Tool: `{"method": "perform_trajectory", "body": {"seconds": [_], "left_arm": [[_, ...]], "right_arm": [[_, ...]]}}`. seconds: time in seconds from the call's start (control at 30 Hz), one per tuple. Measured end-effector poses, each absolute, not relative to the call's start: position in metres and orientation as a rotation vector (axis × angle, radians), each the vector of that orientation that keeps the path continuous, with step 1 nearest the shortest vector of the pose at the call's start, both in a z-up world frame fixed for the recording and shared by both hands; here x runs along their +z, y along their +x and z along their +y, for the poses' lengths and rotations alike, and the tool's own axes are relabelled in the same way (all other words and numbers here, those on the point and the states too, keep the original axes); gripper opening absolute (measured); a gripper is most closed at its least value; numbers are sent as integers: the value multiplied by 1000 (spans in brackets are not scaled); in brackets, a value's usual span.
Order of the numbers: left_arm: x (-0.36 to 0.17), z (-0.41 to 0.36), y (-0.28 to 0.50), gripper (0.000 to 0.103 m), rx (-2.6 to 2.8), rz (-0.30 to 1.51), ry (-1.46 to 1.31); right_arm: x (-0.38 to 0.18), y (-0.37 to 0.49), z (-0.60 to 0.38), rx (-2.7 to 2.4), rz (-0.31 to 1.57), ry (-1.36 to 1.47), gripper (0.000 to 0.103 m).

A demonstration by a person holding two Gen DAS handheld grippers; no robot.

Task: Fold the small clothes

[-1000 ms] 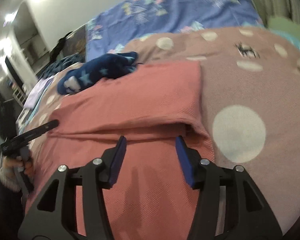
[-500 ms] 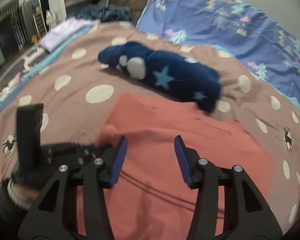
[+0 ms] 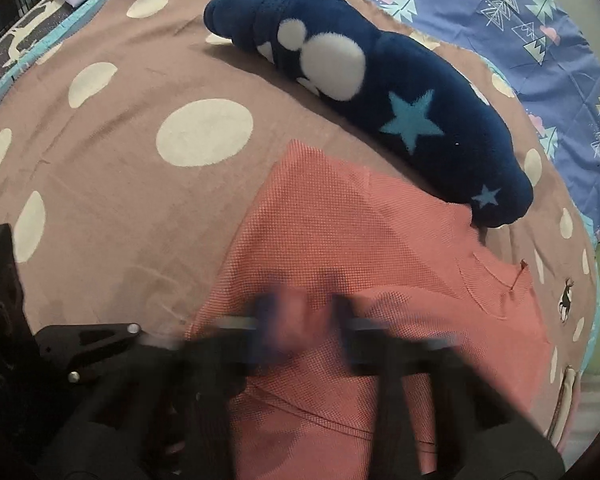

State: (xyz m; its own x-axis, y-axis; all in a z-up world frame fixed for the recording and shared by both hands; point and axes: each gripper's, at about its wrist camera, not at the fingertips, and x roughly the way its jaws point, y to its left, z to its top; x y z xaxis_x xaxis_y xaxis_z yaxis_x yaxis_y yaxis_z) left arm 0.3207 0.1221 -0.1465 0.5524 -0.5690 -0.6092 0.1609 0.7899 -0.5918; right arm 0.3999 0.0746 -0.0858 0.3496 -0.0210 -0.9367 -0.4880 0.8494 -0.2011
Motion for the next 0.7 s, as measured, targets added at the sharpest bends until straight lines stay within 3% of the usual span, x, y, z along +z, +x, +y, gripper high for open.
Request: {"method": "perform_trajectory", "body": {"seconds": [0.27, 0.4, 0.43, 0.5, 0.53, 0.57, 0.67, 0.7], "left_arm": [[-147, 122, 321, 6, -461, 905, -503], [-147, 121, 327, 6, -470, 917, -512], [-147, 122, 328, 6, -473, 919, -514], [-147, 122, 327, 6, -476, 921, -513], [-147, 122, 327, 7, -475, 921, -510], [-147, 121, 327, 7, -473, 919, -503], [-147, 119, 327, 7, -471, 918, -498], [-146, 119, 327, 7, -472, 918, -500]], "right_arm": [[-34, 406, 51, 322, 971, -234, 0], [-42, 413, 48, 328, 1021, -235, 1], [-45, 411, 49, 336, 1029, -248, 5], [-54, 405, 51, 378, 1048, -261, 26], [-57, 404, 52, 396, 1057, -258, 47], [-59, 402, 54, 408, 1053, -258, 53], [-72, 400, 68, 412, 1073, -318, 50], [-76, 402, 72, 401, 1089, -338, 39]]}}
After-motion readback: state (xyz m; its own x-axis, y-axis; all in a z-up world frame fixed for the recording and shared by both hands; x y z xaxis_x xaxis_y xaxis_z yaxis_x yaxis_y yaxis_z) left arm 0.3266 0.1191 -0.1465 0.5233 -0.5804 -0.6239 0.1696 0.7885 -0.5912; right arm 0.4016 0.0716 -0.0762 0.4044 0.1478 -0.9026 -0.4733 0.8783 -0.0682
